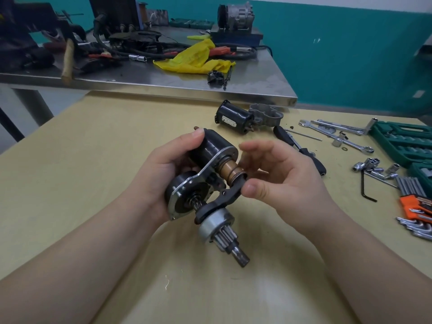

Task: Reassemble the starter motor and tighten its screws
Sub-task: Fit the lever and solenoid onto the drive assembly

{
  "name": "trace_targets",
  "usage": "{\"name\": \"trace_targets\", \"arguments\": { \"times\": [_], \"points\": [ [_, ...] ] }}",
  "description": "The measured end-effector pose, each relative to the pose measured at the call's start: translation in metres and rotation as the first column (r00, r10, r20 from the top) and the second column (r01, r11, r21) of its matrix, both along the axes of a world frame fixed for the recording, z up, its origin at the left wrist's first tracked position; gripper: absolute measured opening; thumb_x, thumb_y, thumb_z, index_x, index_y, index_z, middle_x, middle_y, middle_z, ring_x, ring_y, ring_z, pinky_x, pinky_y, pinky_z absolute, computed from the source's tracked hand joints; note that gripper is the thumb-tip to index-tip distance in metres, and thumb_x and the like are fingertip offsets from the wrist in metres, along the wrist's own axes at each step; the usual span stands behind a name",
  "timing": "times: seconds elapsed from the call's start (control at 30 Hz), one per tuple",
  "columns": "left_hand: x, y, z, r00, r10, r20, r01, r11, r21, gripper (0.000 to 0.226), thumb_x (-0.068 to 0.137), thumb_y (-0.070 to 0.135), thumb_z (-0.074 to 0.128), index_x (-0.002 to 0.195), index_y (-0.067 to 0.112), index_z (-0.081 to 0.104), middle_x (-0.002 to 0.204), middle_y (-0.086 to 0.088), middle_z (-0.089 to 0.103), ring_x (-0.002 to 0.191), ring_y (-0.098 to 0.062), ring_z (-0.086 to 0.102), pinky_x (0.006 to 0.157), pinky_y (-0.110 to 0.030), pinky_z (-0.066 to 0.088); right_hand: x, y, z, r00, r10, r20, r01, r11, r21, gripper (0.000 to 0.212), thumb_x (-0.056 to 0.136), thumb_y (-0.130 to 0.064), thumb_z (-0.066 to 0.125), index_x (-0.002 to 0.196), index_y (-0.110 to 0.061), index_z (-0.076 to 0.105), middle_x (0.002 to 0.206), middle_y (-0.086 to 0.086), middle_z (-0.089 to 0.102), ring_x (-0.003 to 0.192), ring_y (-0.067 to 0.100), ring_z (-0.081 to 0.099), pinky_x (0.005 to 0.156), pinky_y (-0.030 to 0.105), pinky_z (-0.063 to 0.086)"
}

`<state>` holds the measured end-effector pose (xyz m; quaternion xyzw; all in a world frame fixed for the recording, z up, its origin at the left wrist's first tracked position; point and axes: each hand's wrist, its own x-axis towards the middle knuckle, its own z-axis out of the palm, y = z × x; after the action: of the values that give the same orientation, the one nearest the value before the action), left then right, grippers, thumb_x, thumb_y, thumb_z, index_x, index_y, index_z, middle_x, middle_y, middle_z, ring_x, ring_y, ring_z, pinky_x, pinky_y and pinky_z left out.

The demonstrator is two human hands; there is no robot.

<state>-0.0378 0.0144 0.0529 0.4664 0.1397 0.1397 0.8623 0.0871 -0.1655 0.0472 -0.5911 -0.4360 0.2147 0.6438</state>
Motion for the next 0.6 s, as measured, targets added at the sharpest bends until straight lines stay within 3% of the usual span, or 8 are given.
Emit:
{"name": "trace_targets", "arguments": {
  "times": [0.13,0.23,0.3,0.4,0.5,0.6],
  "points": [
    [-0.002,0.0,-0.002,1.0,-0.015,0.013,0.015,1.0,-0.019,0.033,0.078,0.042,0.081,0.092,0.013,0.078,0.088,-0.013,0.075,0.074,-0.028,0.074,0.066,-0.041,0.063,-0.003,0.006,-0.008,0.996,-0.064,0.064,0.062,0.998,0.025,0.053,0.079,-0.022,0.086,0.129,-0.022,0.07,0.112,-0.002,0.074,0.107,0.018,0.07,0.085,0.033,0.059],
    [-0.003,-0.004,-0.003,0.998,-0.046,0.041,0.047,0.999,-0.024,0.03,0.086,0.041,0.076,0.092,0.011,0.078,0.087,-0.013,0.075,0.073,-0.027,0.074,0.064,-0.039,0.063,-0.008,0.008,-0.011,0.992,-0.08,0.093,0.075,0.996,0.057,0.051,0.082,-0.052,0.086,0.126,-0.03,0.072,0.114,-0.002,0.075,0.111,0.022,0.071,0.082,0.028,0.059],
    [-0.003,-0.006,-0.003,0.996,-0.074,0.045,0.075,0.997,-0.024,0.033,0.089,0.041,0.073,0.093,0.009,0.077,0.087,-0.014,0.074,0.072,-0.027,0.074,0.064,-0.036,0.062,-0.011,0.008,-0.011,0.994,-0.087,0.073,0.08,0.992,0.096,0.047,0.081,-0.06,0.081,0.12,-0.036,0.072,0.112,-0.003,0.076,0.106,0.022,0.072,0.08,0.028,0.059],
    [-0.003,-0.007,-0.002,0.994,-0.091,0.054,0.092,0.996,-0.014,0.034,0.093,0.04,0.069,0.097,0.007,0.074,0.087,-0.014,0.073,0.072,-0.028,0.073,0.064,-0.036,0.061,-0.014,0.008,-0.01,0.994,-0.087,0.058,0.08,0.99,0.118,0.047,0.083,-0.056,0.081,0.121,-0.03,0.071,0.111,-0.002,0.075,0.104,0.02,0.073,0.079,0.027,0.059],
    [-0.001,-0.006,-0.001,0.999,-0.009,0.035,0.012,0.998,-0.066,0.039,0.091,0.04,0.073,0.109,0.005,0.067,0.089,-0.015,0.071,0.074,-0.031,0.072,0.068,-0.041,0.062,-0.013,0.009,-0.009,0.992,-0.105,0.064,0.1,0.992,0.079,0.036,0.093,-0.034,0.08,0.127,-0.026,0.071,0.11,-0.002,0.077,0.098,0.016,0.074,0.078,0.028,0.06],
    [0.001,-0.005,-0.002,0.995,0.093,0.02,-0.089,0.985,-0.145,0.036,0.089,0.041,0.075,0.102,0.007,0.077,0.094,-0.015,0.074,0.08,-0.034,0.075,0.075,-0.046,0.063,-0.015,0.012,-0.009,0.991,-0.133,0.031,0.131,0.99,0.054,0.028,0.094,-0.033,0.072,0.122,-0.029,0.075,0.102,0.0,0.079,0.083,0.018,0.075,0.074,0.035,0.064]
  ]
}}
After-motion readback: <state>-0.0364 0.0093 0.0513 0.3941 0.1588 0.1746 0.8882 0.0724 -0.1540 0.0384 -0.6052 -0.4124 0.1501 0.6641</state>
